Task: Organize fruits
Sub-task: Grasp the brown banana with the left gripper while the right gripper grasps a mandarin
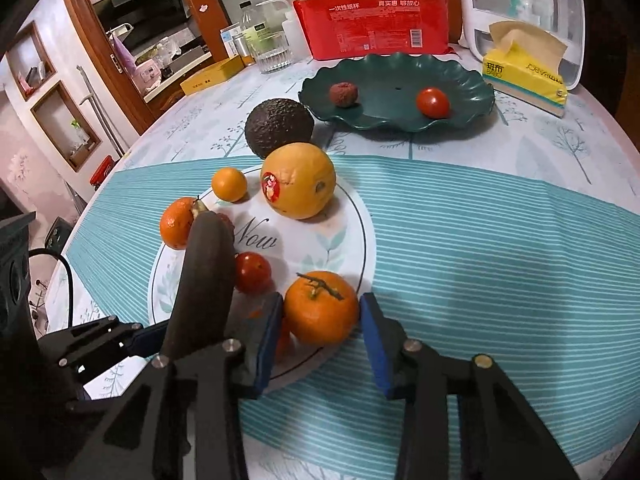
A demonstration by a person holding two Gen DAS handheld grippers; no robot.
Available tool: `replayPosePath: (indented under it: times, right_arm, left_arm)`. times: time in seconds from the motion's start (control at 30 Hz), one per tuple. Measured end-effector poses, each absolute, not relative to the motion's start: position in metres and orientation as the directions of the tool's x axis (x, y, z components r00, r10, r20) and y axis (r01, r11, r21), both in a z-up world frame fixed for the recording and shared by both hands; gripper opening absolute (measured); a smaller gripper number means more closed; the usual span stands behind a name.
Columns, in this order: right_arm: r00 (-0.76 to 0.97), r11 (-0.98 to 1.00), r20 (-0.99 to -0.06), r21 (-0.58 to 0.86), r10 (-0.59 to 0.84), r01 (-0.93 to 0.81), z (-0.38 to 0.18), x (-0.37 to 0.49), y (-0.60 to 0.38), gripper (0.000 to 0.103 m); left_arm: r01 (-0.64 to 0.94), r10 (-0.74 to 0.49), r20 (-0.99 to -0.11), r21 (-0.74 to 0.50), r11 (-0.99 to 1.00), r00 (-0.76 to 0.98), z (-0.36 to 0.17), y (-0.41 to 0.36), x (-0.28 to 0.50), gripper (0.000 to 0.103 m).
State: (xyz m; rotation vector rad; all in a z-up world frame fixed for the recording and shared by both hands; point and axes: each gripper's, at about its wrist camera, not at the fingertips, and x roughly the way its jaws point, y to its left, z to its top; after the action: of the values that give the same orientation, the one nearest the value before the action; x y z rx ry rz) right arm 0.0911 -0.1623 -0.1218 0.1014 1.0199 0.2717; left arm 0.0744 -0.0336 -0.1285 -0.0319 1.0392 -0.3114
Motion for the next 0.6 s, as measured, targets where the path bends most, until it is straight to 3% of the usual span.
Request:
replayPosePath:
  times: [0.6]
  right_arm:
    - [0.578,0.964,-0.775,0.159,0.257,-0.214,-0.091,0.062,-0.161,0.038]
  left_arm:
    - [0.221,-0.295,-0.811,-0.21,0.953,0.505,-0.105,-0.014,0.059,0.031]
